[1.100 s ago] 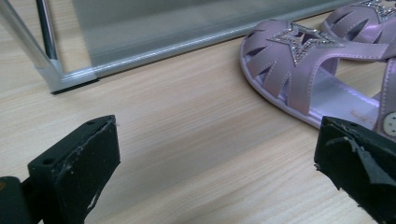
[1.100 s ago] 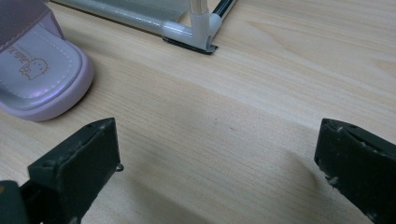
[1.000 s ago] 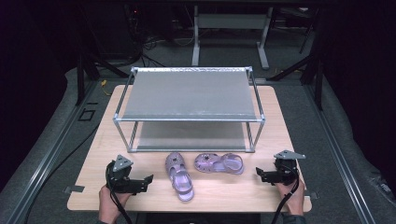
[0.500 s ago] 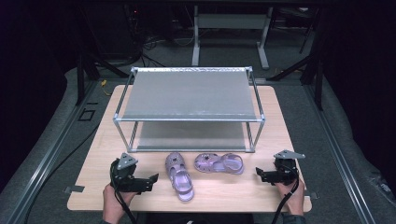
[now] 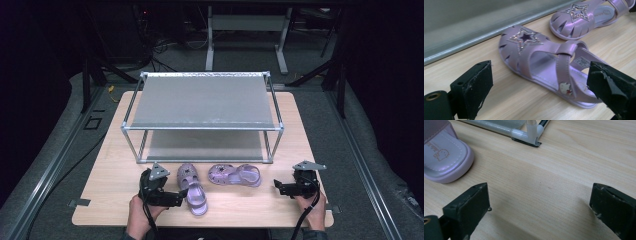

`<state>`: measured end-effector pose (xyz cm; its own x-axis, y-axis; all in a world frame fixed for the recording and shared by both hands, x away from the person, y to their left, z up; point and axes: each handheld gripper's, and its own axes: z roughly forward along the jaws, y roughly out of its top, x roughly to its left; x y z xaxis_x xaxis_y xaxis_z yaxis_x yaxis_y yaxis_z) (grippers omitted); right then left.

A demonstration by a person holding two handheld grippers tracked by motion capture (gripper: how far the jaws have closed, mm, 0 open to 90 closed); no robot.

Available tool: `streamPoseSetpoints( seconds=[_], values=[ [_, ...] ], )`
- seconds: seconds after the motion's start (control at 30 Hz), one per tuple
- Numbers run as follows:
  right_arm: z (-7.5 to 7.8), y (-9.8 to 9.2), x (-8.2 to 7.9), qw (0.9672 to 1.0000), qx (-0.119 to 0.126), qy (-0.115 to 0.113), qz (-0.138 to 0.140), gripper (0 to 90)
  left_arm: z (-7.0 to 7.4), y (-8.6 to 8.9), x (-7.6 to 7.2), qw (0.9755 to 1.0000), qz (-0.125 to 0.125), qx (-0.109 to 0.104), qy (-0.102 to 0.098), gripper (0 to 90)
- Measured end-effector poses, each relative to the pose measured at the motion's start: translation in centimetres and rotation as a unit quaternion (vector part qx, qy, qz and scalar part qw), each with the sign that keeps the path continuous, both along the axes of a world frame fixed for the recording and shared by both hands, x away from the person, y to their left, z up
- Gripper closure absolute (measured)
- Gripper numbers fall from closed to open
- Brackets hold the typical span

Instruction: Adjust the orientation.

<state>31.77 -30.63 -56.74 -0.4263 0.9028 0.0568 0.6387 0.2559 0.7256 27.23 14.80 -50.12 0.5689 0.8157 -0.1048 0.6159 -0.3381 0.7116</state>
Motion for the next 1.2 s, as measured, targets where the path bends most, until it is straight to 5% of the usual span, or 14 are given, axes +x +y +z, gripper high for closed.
streamPoseSetpoints(
  seconds=[0.33, 0.77, 0.97, 1.2],
  values=[
    [0.0, 0.0, 0.0, 1.0000, -0.004, 0.001, 0.000, 2.5, -0.6, -1.8, 0.3, 0.9997, -0.006, 0.017, 0.015, 31.1],
    [0.0, 0.0, 0.0, 1.0000, -0.003, 0.002, -0.003, 2.8, -0.6, -2.8, 0.1, 0.9983, -0.033, 0.046, 0.011, 73.0],
    [0.0, 0.1, 0.0, 1.0000, -0.004, 0.001, -0.001, 2.8, -0.4, -2.5, 0.1, 0.9968, -0.037, 0.070, -0.006, 76.7],
    [0.0, 0.0, 0.0, 1.0000, -0.002, 0.001, -0.002, 2.8, 0.1, -0.8, 1.1, 0.9932, -0.075, 0.089, -0.008, 77.7]
  ],
)
